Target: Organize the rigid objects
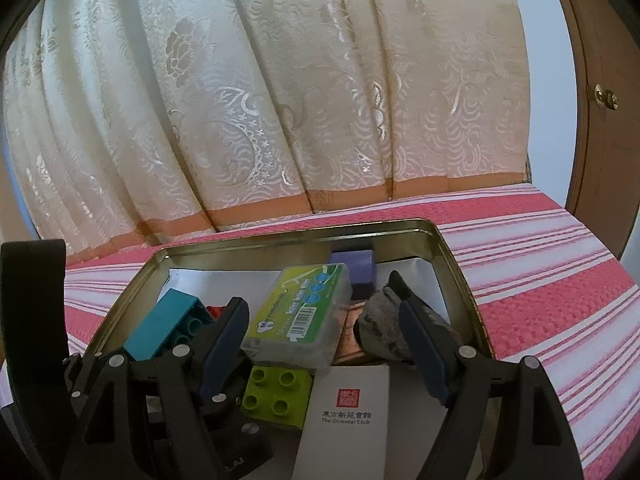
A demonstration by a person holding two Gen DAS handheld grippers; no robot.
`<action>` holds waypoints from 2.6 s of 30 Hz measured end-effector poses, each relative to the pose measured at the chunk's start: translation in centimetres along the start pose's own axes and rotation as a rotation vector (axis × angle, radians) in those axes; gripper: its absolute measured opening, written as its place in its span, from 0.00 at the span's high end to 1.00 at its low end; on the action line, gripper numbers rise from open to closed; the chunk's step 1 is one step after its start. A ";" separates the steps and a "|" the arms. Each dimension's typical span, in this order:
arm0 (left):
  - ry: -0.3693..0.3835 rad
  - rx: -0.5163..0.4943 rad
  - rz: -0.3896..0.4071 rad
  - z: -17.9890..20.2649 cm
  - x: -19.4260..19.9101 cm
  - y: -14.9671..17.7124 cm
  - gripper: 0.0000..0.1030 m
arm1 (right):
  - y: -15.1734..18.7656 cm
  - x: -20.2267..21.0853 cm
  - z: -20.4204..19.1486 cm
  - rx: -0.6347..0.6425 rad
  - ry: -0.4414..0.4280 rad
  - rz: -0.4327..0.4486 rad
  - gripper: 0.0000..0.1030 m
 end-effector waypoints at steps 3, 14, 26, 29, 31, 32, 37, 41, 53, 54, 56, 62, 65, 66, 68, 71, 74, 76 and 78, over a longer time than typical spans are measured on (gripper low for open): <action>0.009 0.005 -0.002 0.1 0.0 0.1 0.01 | 0.0 0.0 0.1 -0.005 0.000 0.000 0.22; 0.032 0.022 -0.015 -0.3 0.1 0.5 0.01 | 0.2 -0.1 1.0 -0.049 0.011 -0.012 0.15; -0.049 -0.093 0.205 0.4 4.5 -0.3 0.01 | -0.1 1.9 1.8 -0.094 0.060 0.080 0.15; -0.042 -0.089 0.242 0.0 5.4 -0.2 0.01 | -0.3 2.8 1.5 -0.082 0.062 0.127 0.15; -0.039 -0.083 0.260 -0.4 6.0 -0.1 0.01 | -0.4 3.4 1.3 -0.069 0.066 0.160 0.15; -0.039 -0.081 0.263 -0.5 6.1 -0.1 0.01 | -0.4 3.7 1.1 -0.064 0.070 0.174 0.15; -0.037 -0.076 0.282 -0.8 6.6 -0.1 0.01 | -0.5 5.2 0.7 -0.045 0.103 0.256 0.15; -0.041 -0.102 0.303 -0.4 7.2 0.2 0.01 | -0.5 5.9 0.6 -0.039 0.117 0.295 0.15; -0.045 -0.137 0.357 -0.1 9.0 1.0 0.00 | 0.4 7.9 0.8 -0.043 0.156 0.323 0.15; -0.047 -0.138 0.358 -0.2 9.2 1.1 0.00 | 0.5 8.1 0.7 -0.040 0.159 0.325 0.15; -0.049 -0.139 0.360 -0.1 9.5 1.3 0.00 | 0.7 8.4 0.6 -0.034 0.164 0.327 0.15; -0.041 -0.139 0.378 -0.4 10.6 1.9 0.00 | 1.4 9.7 0.5 -0.035 0.174 0.344 0.15; -0.034 -0.126 0.389 -0.8 11.3 2.3 0.00 | 1.8 10.3 0.5 -0.041 0.175 0.349 0.15; -0.030 -0.123 0.393 -0.9 11.5 2.5 0.00 | 2.0 10.6 0.5 -0.043 0.173 0.353 0.15; -0.027 -0.117 0.399 -1.0 11.9 2.7 0.00 | 2.2 10.9 0.4 -0.046 0.173 0.357 0.15; -0.026 -0.113 0.414 -1.1 12.5 3.1 0.00 | 2.5 11.8 0.4 -0.050 0.181 0.370 0.15; -0.030 -0.110 0.436 -1.3 13.2 3.4 0.00 | 2.8 12.5 0.4 -0.055 0.194 0.388 0.15; -0.038 -0.108 0.463 -1.4 13.8 3.6 0.00 | 2.9 13.0 0.7 -0.067 0.200 0.397 0.15; -0.037 -0.116 0.478 -1.4 14.2 3.8 0.00 | 3.1 13.4 0.9 -0.081 0.205 0.404 0.14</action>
Point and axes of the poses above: each gripper's, at about its wrist camera, not at the fingertips, and x roughly against the way its jaws point, z to its right, y to its underside, the point moved 5 cm from there along -x, roughly the way its jaws point, and after that the axes turned 14 degrees about y, right-handed, at the moved point
